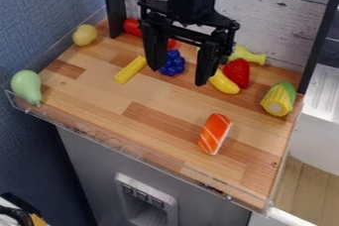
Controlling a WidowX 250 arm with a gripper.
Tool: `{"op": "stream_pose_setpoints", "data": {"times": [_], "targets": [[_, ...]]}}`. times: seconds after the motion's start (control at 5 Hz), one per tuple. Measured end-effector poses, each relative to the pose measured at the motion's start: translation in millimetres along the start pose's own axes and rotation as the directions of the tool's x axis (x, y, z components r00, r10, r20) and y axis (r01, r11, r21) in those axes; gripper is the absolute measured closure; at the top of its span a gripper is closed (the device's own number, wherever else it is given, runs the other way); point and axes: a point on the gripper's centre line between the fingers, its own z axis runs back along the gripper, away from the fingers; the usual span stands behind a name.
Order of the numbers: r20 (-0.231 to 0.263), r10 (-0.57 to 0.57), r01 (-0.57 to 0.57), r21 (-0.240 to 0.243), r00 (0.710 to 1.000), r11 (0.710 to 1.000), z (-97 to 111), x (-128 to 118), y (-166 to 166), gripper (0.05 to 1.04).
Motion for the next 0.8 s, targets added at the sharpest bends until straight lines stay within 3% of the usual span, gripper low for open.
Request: {"op": "stream_pose_setpoints", "data": {"times": [0.4, 0.6, 0.8], "targets": [[-0.029, 0.193, -0.193, -0.019, 0.981, 0.981, -2.7, 47.8, 53.7, 0.085], [-0.035, 0.293, -0.294, -0.028, 0.955, 0.955, -2.7, 77.6, 98.6, 0.087], [-0.046, 0.323, -0.325, -0.037, 0.945, 0.945, -8.1, 109.2, 149.8, 0.089]]}}
